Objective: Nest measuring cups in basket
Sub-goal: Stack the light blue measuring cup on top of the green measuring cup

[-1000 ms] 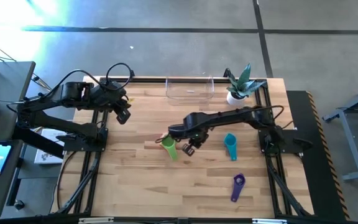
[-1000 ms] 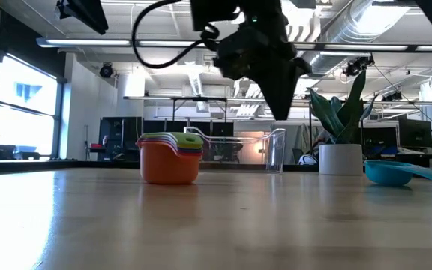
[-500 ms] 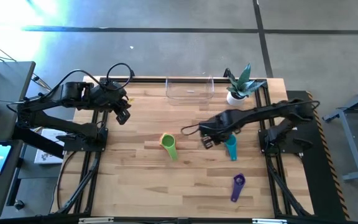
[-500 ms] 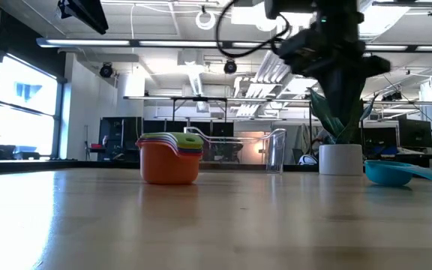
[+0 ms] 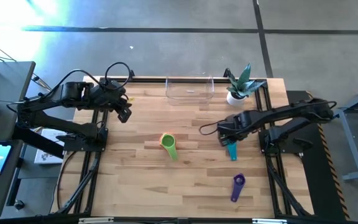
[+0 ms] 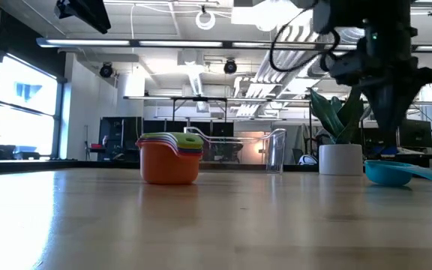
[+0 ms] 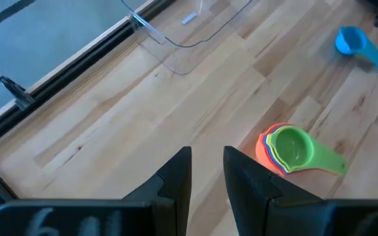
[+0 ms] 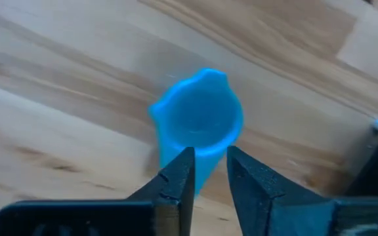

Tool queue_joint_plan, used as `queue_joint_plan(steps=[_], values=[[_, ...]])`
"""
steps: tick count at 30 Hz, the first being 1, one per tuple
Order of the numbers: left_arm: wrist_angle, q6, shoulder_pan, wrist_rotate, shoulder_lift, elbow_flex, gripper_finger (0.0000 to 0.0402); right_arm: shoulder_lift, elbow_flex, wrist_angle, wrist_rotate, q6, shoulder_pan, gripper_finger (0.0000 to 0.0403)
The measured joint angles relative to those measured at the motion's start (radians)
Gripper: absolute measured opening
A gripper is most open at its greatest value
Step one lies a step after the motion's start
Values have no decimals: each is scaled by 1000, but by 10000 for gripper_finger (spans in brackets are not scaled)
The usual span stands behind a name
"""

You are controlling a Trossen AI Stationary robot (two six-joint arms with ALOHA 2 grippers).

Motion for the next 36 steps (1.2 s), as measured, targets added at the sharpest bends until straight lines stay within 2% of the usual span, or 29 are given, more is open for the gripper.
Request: queue_joint_plan(steps=[10,24,28,34,36], values=[[7,-64,0,-2,0,0,78,-5,-129,54,1,-1,-8,133],[6,-93,0,-2,0,0,78,-5,-251,208,28,49,-20,135],[6,-93,0,-3,0,0,78,-5,-255,214,30,52,-35,112],[6,-93,0,-4,0,0,78,-5,-255,216,19,52,-58,15],[6,-88,0,-3,0,0,78,-5,-255,217,18,53,-62,10]])
